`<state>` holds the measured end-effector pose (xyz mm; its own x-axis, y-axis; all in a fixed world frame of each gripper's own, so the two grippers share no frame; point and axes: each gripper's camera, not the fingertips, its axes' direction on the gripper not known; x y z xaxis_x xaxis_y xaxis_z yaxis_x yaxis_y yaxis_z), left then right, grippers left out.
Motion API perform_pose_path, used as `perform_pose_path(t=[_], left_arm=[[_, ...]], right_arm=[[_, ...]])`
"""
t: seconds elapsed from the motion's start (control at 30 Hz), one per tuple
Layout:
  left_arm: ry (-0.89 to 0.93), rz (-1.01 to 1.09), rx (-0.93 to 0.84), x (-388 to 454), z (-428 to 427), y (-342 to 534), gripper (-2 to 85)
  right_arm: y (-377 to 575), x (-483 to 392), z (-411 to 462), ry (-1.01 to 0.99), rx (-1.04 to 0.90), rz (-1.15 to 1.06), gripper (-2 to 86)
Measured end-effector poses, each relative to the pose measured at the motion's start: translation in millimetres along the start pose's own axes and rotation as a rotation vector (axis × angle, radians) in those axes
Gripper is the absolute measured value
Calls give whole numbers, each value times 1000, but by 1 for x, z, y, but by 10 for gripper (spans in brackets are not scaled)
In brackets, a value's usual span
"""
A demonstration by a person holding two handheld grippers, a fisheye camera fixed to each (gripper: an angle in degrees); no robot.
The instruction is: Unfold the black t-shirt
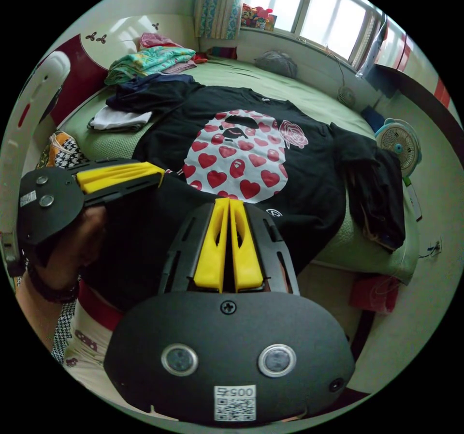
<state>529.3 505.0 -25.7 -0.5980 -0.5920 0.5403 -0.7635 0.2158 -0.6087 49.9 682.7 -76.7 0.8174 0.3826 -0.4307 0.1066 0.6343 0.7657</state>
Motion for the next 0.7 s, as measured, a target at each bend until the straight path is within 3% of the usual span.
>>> perform_pose_path(t=[0.3, 0.43, 0.53, 0.6, 0.7], left_arm=[[-26, 15, -11, -42, -13, -18, -5], [63, -19, -13, -77, -21, -29, -3], [155, -41, 42, -113, -29, -39, -2], [104, -78, 90, -139, -36, -48, -2], [49, -184, 127, -187, -44, -67, -1]], right_arm=[[-32, -10, 4, 33, -6, -16, -13], [-49, -9, 5, 15, -24, 1, -13], [-72, -5, 1, -102, -6, -45, -12], [-97, -2, -9, -155, 130, -97, -12], [-147, 2, -11, -263, 175, -90, -11]])
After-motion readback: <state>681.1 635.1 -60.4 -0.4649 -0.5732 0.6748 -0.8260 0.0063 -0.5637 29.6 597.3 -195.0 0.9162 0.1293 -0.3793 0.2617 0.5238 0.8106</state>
